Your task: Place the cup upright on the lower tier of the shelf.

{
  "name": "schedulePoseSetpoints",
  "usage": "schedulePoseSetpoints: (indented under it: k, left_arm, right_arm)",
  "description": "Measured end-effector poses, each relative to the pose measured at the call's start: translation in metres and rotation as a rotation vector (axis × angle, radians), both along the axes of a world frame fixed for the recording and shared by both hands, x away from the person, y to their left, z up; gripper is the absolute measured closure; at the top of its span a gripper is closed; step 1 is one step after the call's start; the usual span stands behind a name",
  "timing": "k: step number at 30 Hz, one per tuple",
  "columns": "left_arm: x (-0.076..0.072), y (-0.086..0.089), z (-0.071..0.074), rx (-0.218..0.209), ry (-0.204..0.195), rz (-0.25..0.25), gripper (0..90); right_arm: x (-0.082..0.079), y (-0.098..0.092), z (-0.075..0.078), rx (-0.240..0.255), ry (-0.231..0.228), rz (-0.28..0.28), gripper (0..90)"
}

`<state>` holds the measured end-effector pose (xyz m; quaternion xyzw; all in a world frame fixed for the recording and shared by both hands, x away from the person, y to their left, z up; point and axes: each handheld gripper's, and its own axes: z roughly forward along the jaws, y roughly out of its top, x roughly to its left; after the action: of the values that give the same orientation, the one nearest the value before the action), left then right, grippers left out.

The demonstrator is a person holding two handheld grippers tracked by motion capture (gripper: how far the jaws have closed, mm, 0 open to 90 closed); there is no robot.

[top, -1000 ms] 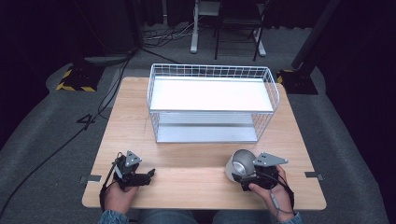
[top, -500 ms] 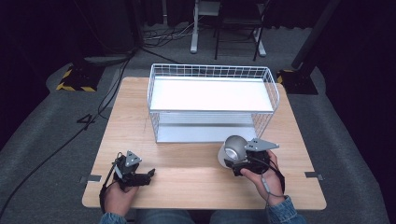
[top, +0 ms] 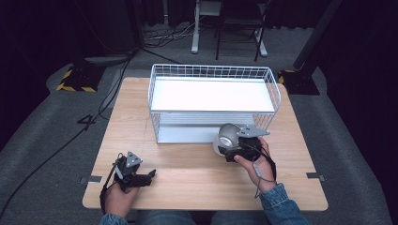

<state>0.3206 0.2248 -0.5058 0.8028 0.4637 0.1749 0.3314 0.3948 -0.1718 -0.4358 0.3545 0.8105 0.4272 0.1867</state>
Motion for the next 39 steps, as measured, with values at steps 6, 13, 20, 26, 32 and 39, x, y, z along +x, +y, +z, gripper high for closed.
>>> schedulePoseSetpoints:
  k: [6,13,20,26,32,39]
  left_arm:
    - [0.001,0.0,0.0,0.001,0.001,-0.002,14.1]
    - [0.002,0.0,0.0,0.002,0.002,-0.006,14.1]
    - [0.003,0.0,0.0,0.006,0.001,-0.011,14.1]
    - [0.003,-0.001,0.0,0.0,0.001,-0.006,14.1]
    - [0.003,-0.001,0.0,0.001,0.002,-0.006,14.1]
    - [0.003,-0.001,0.0,-0.001,0.0,-0.005,14.1]
  right_arm:
    - [0.012,0.011,-0.001,-0.029,-0.048,-0.005,7.9]
    - [0.026,0.02,-0.001,-0.024,-0.066,-0.025,7.9]
    - [0.037,0.026,-0.004,-0.03,-0.09,-0.039,7.9]
    - [0.042,0.03,-0.011,-0.03,-0.096,-0.044,7.9]
    - [0.047,0.033,-0.017,-0.031,-0.093,-0.048,7.9]
    - [0.053,0.035,-0.022,-0.026,-0.106,-0.057,7.8]
